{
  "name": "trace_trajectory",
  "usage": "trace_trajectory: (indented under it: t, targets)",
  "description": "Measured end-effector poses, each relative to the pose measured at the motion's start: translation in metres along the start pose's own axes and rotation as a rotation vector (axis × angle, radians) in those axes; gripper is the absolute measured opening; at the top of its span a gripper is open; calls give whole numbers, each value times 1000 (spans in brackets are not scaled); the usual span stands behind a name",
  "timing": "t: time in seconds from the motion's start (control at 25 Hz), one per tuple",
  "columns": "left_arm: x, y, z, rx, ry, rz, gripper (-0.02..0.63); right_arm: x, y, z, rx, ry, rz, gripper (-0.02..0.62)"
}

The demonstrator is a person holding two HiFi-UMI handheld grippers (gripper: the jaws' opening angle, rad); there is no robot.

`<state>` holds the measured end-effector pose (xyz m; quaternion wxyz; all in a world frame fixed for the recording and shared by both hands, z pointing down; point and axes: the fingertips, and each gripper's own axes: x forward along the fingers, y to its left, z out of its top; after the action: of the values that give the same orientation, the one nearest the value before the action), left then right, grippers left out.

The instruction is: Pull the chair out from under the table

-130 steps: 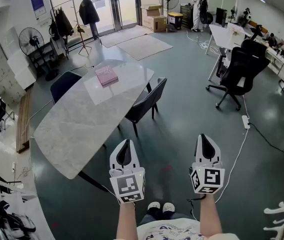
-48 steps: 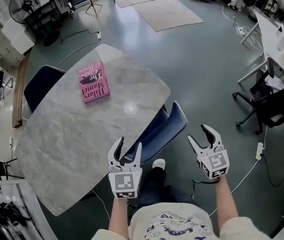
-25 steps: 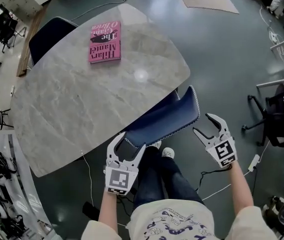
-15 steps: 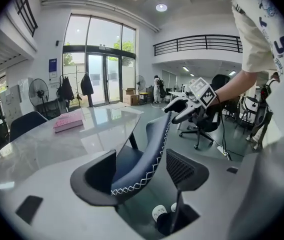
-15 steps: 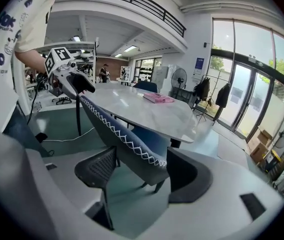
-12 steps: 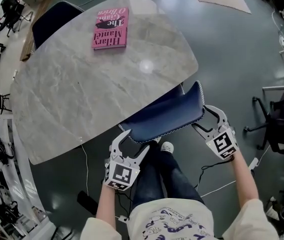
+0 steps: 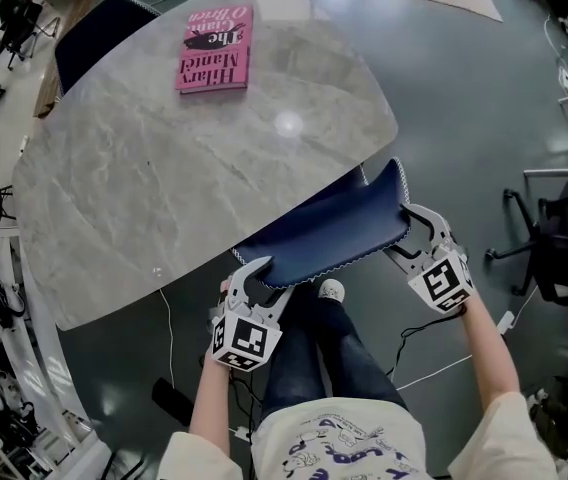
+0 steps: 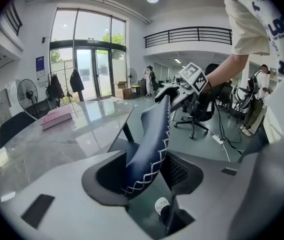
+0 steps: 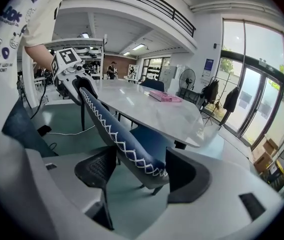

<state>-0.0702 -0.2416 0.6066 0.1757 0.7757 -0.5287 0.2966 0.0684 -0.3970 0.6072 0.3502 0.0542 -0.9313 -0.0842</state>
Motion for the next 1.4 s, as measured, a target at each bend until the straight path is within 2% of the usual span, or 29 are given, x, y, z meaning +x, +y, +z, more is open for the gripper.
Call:
trace_trajectory:
  t: [0.2, 0.36, 0.64, 1.0, 1.4]
  targets:
    - [2, -1, -1, -3, -7, -24, 212, 5, 2, 0, -21, 2, 32, 312]
    - [2, -4, 1, 10, -3, -54, 192, 4, 4, 1, -4, -1, 72, 275]
    - [2, -6, 0, 37, 2, -84, 138, 7, 2, 2, 48, 8, 73, 225]
    - [-1, -9, -1, 41, 22, -67, 124, 4, 6, 2, 77, 2, 62, 213]
    - [-23, -25, -19, 45, 46, -55, 124, -10, 41, 0, 97, -8, 59, 207]
